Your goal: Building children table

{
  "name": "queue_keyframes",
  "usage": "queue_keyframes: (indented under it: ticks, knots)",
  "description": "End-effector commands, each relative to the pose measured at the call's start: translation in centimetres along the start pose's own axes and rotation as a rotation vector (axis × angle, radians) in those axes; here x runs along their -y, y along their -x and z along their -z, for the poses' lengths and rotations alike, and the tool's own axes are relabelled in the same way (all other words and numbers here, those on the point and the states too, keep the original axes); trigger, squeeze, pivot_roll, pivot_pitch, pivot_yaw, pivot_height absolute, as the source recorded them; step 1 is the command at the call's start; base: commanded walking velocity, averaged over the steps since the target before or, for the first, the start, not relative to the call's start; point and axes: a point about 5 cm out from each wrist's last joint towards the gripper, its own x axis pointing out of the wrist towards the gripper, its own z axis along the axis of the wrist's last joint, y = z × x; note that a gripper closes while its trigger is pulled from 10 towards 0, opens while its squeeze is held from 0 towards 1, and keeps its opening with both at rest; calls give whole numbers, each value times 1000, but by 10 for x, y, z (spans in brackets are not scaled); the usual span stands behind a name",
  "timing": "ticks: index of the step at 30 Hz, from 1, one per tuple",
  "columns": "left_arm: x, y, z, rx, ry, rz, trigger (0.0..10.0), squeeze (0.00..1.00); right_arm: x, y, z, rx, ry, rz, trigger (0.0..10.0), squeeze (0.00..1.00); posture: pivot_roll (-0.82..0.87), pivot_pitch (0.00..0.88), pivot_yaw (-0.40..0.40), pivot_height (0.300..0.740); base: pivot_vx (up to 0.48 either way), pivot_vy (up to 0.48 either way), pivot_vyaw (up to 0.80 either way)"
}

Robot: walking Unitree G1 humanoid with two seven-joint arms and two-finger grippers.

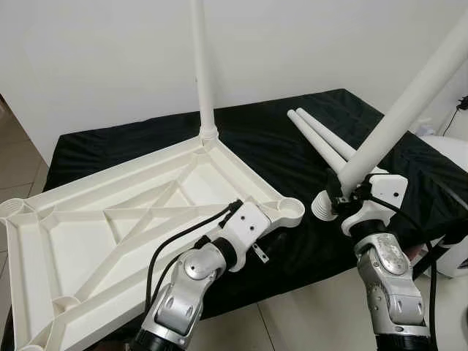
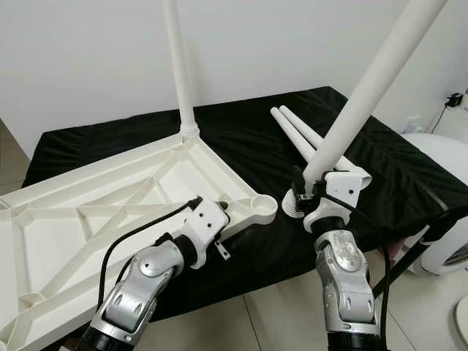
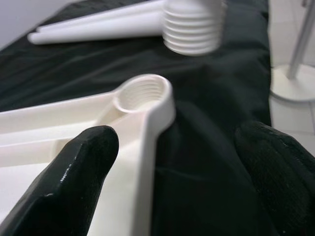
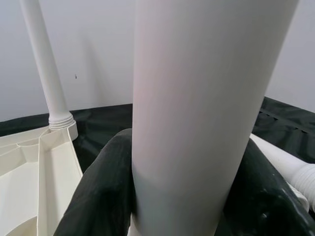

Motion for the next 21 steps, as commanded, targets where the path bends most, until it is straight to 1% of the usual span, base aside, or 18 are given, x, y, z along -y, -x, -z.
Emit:
queue_keyframes:
  ticks: [1,2,7,8,9,10,13,17,19,21]
  knots:
    - [3,0,2,-15,8,26,10000,0,1,1,1,2,5,7,10000,0,-120,29,81,740,0,0,0]
    - [5,-1,3,-27,7,44,10000,0,2,1,1,3,7,9,10000,0,-123,28,83,740,0,0,0]
    - [6,-6,5,-66,5,58,10000,0,2,2,0,5,13,11,10000,0,-129,25,85,740,0,0,0]
    - [5,-8,7,-86,6,50,10000,0,2,3,0,5,14,11,10000,0,-132,25,86,740,0,0,0]
    - [5,-8,7,-86,6,50,10000,0,2,3,0,5,14,11,10000,0,-132,25,86,740,0,0,0]
    - [3,-11,9,-112,8,32,10000,0,2,3,0,5,15,11,10000,0,-132,25,86,740,0,0,0]
    - [-2,-16,12,-151,9,0,10000,0,2,3,0,6,18,8,10000,0,-135,24,85,740,0,0,0]
    - [-3,-18,11,-155,9,-5,10000,0,2,2,0,7,19,8,10000,0,-135,23,84,740,0,0,0]
    - [-6,-22,10,-172,6,-22,10000,0,2,2,-1,8,21,6,10000,0,-135,24,84,740,0,0,0]
    - [-6,-24,10,-180,5,-29,10000,0,2,2,-1,9,21,5,10000,0,-135,24,84,740,0,0,0]
